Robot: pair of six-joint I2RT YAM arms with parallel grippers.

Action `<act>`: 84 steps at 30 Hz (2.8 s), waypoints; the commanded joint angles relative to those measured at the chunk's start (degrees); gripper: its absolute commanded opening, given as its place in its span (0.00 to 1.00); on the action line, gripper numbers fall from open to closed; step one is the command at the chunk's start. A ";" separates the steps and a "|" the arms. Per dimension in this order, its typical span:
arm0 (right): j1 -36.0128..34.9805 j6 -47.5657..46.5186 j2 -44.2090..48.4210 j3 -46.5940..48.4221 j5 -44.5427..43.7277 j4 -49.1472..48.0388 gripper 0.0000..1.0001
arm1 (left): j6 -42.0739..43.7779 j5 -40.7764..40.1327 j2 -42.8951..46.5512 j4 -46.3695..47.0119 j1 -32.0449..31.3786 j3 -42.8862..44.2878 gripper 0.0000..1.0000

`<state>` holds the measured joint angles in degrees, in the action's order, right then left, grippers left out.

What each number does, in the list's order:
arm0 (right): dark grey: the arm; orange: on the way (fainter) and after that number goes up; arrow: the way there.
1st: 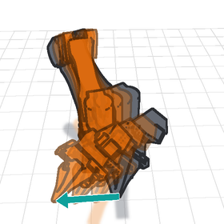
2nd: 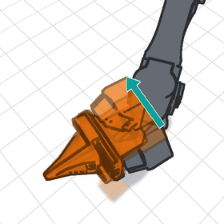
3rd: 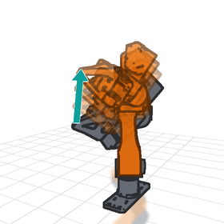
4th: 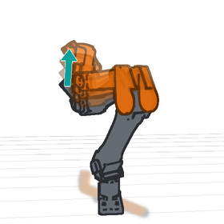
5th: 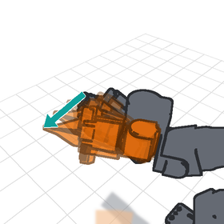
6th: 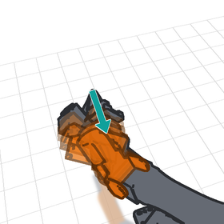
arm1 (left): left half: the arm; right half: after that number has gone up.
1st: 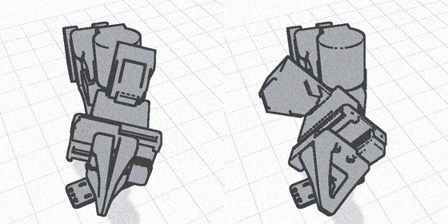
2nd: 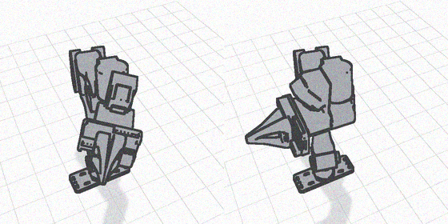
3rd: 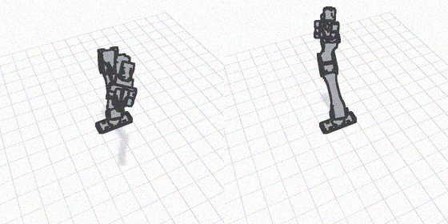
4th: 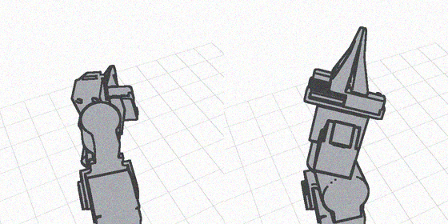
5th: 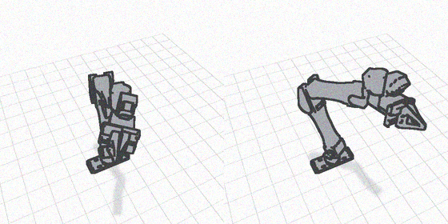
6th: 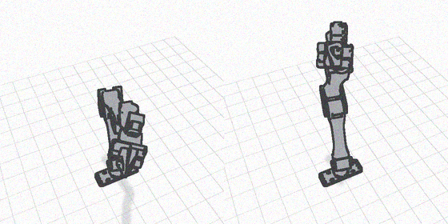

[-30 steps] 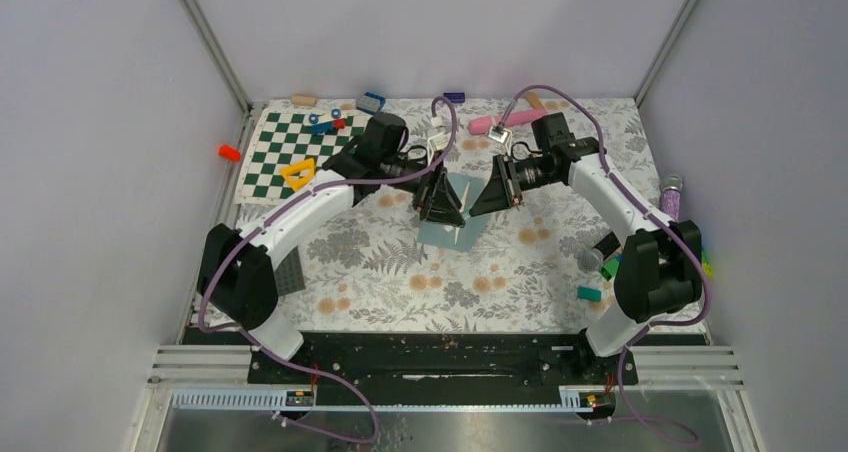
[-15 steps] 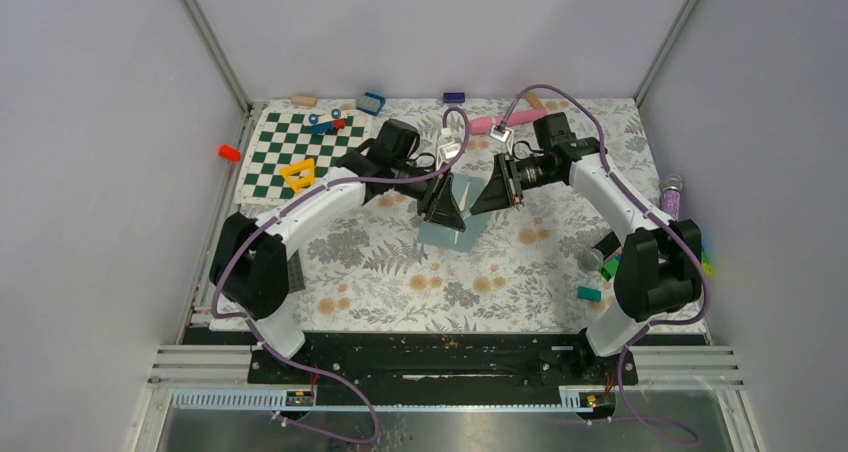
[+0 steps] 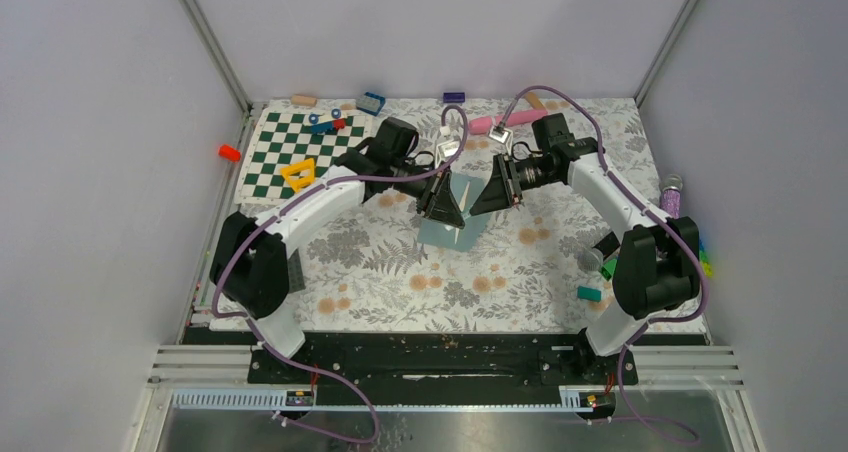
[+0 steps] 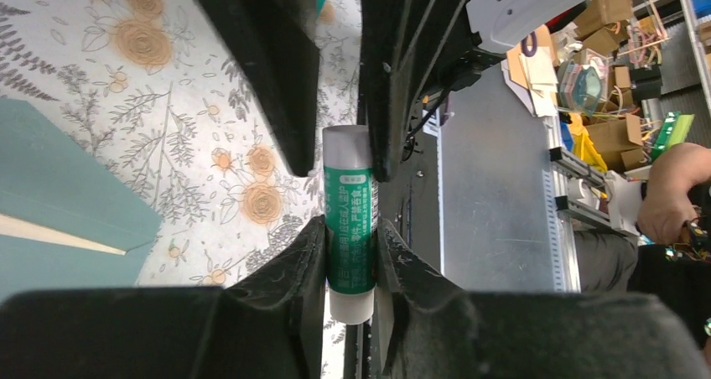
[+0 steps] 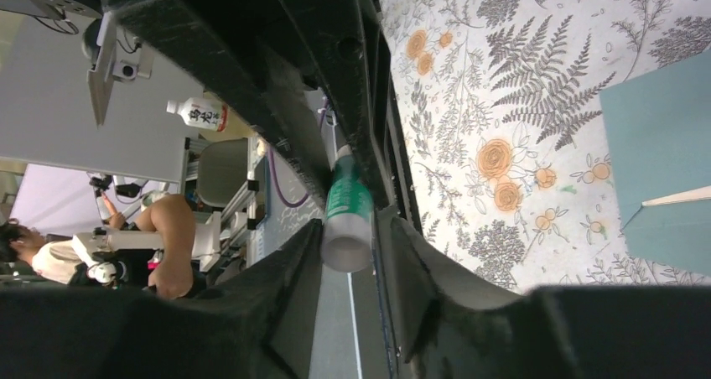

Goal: Place the letter into the envelope and seal it
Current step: Unscrew the solid glue.

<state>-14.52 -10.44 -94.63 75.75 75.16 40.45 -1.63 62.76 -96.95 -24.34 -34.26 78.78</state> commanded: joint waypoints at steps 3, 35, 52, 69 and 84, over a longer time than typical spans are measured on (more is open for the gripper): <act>0.33 -8.70 2.73 -0.22 -1.83 2.73 0.58 | 0.26 8.88 0.88 1.31 -0.42 1.88 0.00; 0.55 -25.17 13.24 -5.35 -1.71 5.13 0.49 | -4.30 15.62 -4.98 1.35 -1.69 2.25 0.00; -0.77 -30.23 10.63 -2.81 -3.28 11.78 0.42 | -4.44 14.43 -4.07 1.66 -1.69 2.32 0.00; -0.77 -23.60 6.97 -0.15 -1.64 11.57 0.09 | -1.42 0.25 -2.62 0.55 -2.51 2.31 0.00; -0.21 31.35 3.69 -6.44 -6.12 -22.85 0.21 | 10.40 -44.32 4.98 -0.38 -13.69 -0.03 0.00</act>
<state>-13.91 1.85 -91.66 70.72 66.28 31.75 4.21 32.40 -92.73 -29.19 -42.63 78.72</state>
